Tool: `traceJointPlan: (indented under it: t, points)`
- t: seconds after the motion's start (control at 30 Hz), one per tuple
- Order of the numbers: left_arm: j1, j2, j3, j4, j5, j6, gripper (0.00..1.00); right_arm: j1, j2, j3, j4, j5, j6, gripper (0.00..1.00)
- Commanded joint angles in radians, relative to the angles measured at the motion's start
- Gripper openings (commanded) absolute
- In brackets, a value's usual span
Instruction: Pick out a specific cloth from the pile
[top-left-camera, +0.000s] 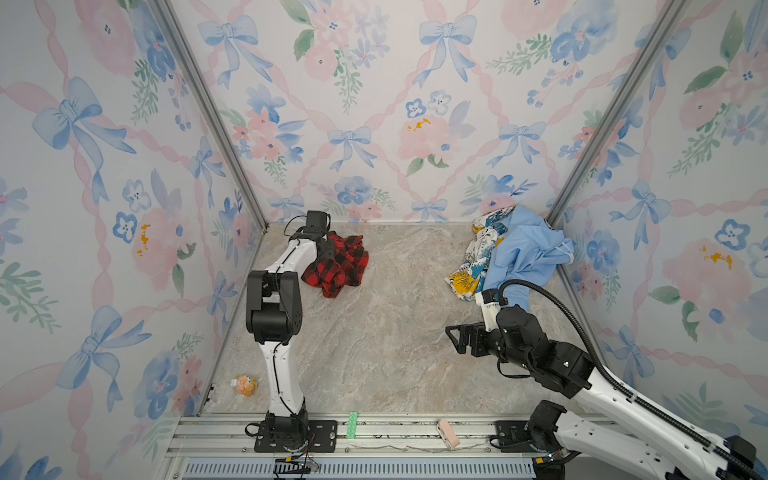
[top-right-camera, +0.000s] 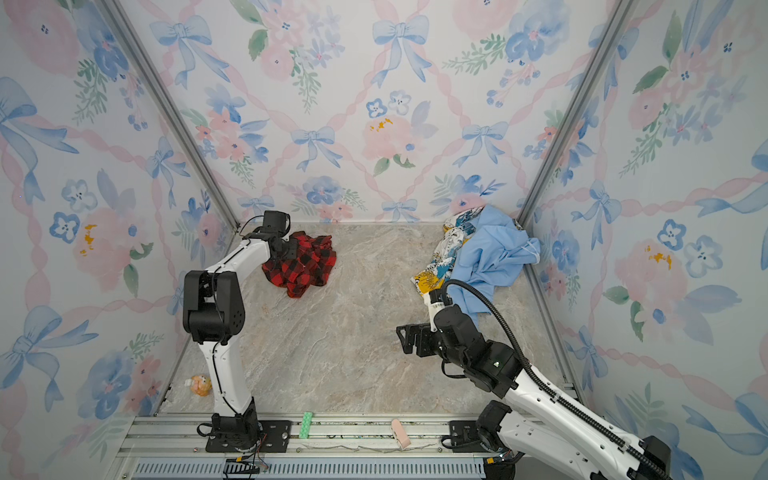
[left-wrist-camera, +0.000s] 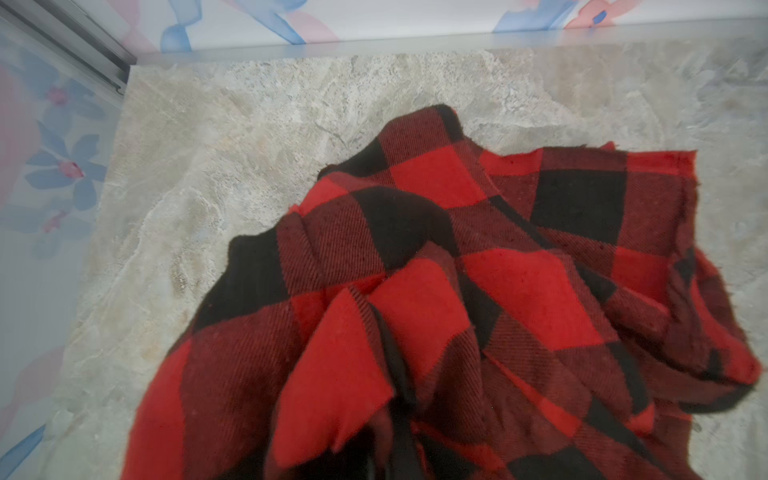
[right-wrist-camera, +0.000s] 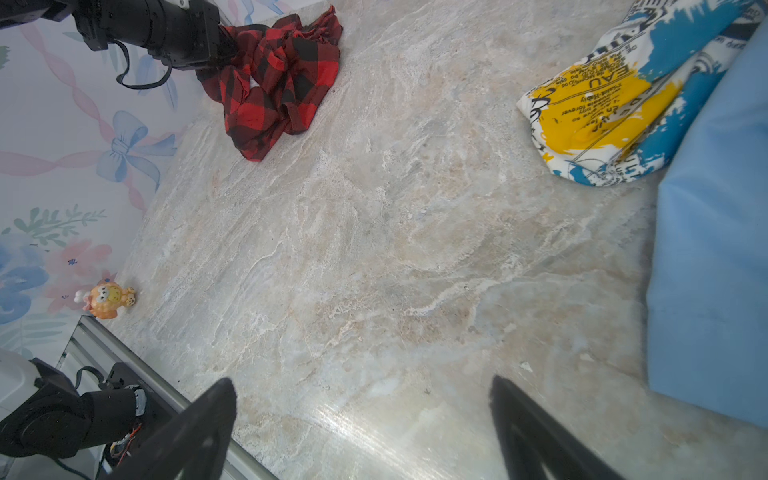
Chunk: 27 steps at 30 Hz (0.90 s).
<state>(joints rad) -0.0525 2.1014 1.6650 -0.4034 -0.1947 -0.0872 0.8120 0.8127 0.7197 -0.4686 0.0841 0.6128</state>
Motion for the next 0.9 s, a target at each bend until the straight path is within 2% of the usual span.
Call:
traceJointPlan:
  t: [0.0,0.2,0.43,0.47,0.67,0.87]
  points:
    - [0.000,0.060,-0.018,-0.001,0.022,-0.014,0.00,0.002,0.019,0.032,-0.039,0.011,0.005,0.97]
    - [0.017,0.153,-0.022,-0.003,0.102,-0.025,0.00,0.007,0.022,0.022,-0.021,0.009,0.041,0.97]
    - [0.022,0.073,-0.021,0.000,0.113,-0.013,0.00,0.007,0.022,0.024,-0.028,0.019,0.030,0.97]
    - [0.022,0.052,-0.025,0.001,0.118,-0.014,0.04,0.007,0.026,0.024,-0.024,0.019,0.029,0.97]
    - [0.021,-0.065,-0.045,0.019,0.168,-0.031,0.41,0.007,0.040,0.011,0.005,0.000,0.035,0.97]
    - [0.013,-0.162,-0.089,0.042,0.183,-0.033,0.56,0.010,0.039,0.009,0.005,-0.003,0.033,0.97]
